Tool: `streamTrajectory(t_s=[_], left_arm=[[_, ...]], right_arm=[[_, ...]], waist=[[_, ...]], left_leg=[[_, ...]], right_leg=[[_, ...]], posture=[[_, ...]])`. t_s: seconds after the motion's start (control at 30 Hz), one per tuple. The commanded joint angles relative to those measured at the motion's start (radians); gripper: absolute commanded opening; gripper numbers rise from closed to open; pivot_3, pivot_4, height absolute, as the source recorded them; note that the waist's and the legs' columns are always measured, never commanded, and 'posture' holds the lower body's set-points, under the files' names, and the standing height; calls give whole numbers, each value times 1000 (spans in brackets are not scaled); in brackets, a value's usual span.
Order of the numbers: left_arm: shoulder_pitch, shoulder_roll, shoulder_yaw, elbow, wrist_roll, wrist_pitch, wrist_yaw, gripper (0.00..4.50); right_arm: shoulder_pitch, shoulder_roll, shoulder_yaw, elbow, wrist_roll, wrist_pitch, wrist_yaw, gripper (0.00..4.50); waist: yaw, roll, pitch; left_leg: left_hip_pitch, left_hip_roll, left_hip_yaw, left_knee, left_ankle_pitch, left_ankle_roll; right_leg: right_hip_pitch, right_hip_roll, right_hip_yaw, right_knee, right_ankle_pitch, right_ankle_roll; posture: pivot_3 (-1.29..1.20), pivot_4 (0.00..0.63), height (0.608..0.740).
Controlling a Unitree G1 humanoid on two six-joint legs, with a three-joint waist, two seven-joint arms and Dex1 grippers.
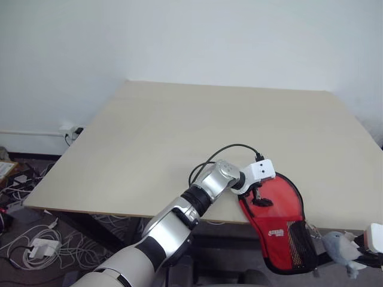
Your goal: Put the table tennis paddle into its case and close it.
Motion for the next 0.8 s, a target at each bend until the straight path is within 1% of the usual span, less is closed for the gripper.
streamTrajectory(t_s=[0.03, 0.13, 0.27, 0.4, 0.47, 0.63, 0.73, 0.8], left_arm=[[53, -56, -58, 76, 53, 49, 8, 4500], [52, -59, -54, 73, 48, 52, 7, 4500], [52, -57, -55, 71, 48, 55, 7, 4500], [54, -52, -58, 62, 48, 59, 5, 4500], [56, -47, -57, 57, 48, 61, 3, 4500], [58, -40, -56, 52, 49, 65, 4, 4500], [60, -40, -55, 51, 50, 67, 8, 4500], [63, -40, -52, 47, 48, 72, 11, 4500]], right_arm=[[41, -14, -7, 24, -42, 0, 60, 12], [-8, -5, 50, -46, 13, 55, 40, 12], [-85, -15, 194, -117, -13, 118, -6, 12], [-235, 7, 347, -147, -2, 209, -71, 12], [-260, 1, 386, -144, -8, 199, -69, 12], [-202, -38, 378, -114, -41, 118, -37, 12], [-169, -48, 341, -101, -30, 80, -16, 12], [-123, -44, 292, -107, -11, 59, 15, 12]], waist=[[5, 0, 0], [5, 0, 0], [4, -1, 0], [3, -4, -3], [3, -5, -3], [3, -8, -9], [3, -9, -10], [4, -9, -11]], left_leg=[[0, 0, 0, 0, -1, 0], [0, 0, 0, 0, -2, 0], [0, 0, 0, 1, -2, 0], [1, 1, 1, 1, -2, 0], [1, 1, 1, 1, -2, 0], [1, 2, 1, 1, -2, 0], [1, 2, 1, 1, -2, 0], [1, 2, 1, 1, -2, 0]], right_leg=[[0, 0, 0, -1, 0, 0], [0, 0, 0, -2, 0, 0], [1, 0, 0, -1, 0, 0], [1, 0, 0, -1, 0, 0], [1, 0, 0, 0, 0, 0], [1, 1, 0, 0, 0, 0], [1, 1, 0, 0, 0, 0], [1, 2, 0, 1, 0, 0]], posture=[[0, 0, 715], [0, 0, 715], [0, 0, 715], [0, 0, 715], [0, 0, 715], [0, 0, 715], [0, 0, 715], [0, 0, 715]])
